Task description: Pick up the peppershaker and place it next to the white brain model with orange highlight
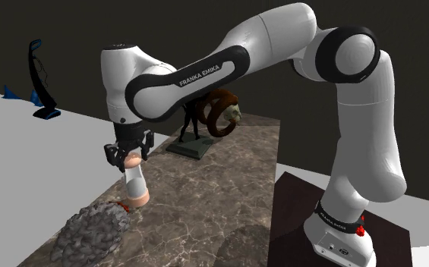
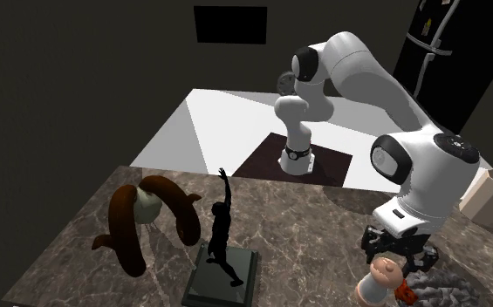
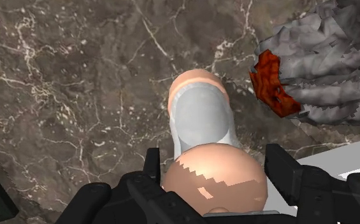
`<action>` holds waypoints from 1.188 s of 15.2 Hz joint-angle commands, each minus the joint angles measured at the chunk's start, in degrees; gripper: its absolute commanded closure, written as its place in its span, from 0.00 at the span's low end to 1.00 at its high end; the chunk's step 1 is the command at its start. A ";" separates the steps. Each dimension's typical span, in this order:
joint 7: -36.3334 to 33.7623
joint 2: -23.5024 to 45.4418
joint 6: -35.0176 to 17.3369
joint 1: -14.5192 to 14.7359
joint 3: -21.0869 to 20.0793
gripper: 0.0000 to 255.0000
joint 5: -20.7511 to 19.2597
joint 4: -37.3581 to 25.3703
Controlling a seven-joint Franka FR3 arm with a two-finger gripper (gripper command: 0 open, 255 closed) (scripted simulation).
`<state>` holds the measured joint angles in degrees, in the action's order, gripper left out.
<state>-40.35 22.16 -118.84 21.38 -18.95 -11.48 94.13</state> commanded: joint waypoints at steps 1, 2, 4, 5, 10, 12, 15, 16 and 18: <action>-0.04 -0.02 -0.11 0.01 -0.01 1.00 -0.01 0.09; -0.04 -0.02 -0.11 0.01 -0.01 1.00 -0.01 0.09; -0.04 -0.02 -0.11 0.01 -0.01 1.00 -0.01 0.09; -0.04 -0.02 -0.11 0.01 -0.01 1.00 -0.01 0.09; -0.03 -0.02 -0.11 0.01 0.00 0.00 -0.01 0.09; 0.18 -0.76 1.46 -0.02 -0.17 0.00 0.33 -0.78; 0.72 -2.49 6.00 -0.01 -0.55 0.00 1.15 -3.71; 0.72 -2.49 6.00 -0.01 -0.54 0.00 1.15 -3.71; 0.72 -2.49 6.00 -0.01 -0.54 0.00 1.15 -3.71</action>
<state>-39.63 19.67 -113.03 21.36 -19.48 -10.35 90.57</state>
